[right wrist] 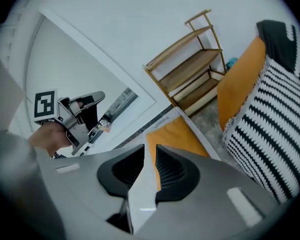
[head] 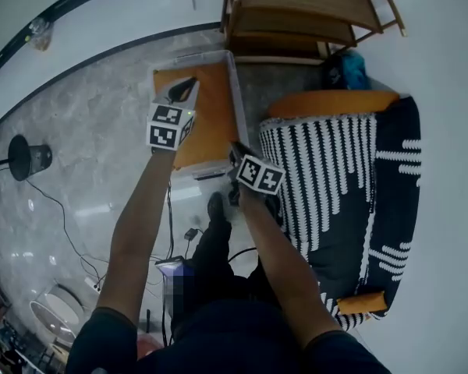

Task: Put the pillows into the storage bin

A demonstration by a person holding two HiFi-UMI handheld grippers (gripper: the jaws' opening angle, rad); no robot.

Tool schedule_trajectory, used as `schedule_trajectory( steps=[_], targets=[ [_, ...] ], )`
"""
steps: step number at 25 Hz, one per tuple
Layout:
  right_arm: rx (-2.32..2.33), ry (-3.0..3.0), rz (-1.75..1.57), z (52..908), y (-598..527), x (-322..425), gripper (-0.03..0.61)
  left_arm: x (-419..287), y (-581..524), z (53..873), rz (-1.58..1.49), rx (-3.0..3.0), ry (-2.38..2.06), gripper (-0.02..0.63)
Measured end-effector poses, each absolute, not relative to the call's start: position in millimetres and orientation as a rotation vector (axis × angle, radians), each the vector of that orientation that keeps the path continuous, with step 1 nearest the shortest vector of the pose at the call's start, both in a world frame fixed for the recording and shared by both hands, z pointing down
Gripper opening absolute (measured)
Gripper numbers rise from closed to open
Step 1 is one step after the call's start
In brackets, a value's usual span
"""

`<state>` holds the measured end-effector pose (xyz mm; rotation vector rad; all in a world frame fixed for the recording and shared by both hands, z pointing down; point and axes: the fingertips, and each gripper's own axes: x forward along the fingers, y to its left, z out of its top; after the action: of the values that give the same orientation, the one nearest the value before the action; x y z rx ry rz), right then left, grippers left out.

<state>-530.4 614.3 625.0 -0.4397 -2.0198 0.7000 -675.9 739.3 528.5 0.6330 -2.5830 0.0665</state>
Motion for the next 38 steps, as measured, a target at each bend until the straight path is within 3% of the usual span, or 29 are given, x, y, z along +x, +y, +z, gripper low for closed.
schedule_trajectory(
  steps=[11,20,29,38],
  targets=[
    [-0.535,-2.299,0.475,477,537,-521,0.057,-622,682,381,-0.033,0.823,-2.711,0.021],
    [-0.21,-2.536,0.516,389,358,-448,0.058,-572,536,285,-0.009,1.235,-2.716,0.023],
    [0.197,-2.692,0.584,344,155,-298,0.077,-466,325,243,0.064,1.662,-2.547,0.028],
    [0.536,-2.751,0.758,340,-63,-73,0.095,-271,46,250,0.206,1.989,-2.274,0.041]
  ],
)
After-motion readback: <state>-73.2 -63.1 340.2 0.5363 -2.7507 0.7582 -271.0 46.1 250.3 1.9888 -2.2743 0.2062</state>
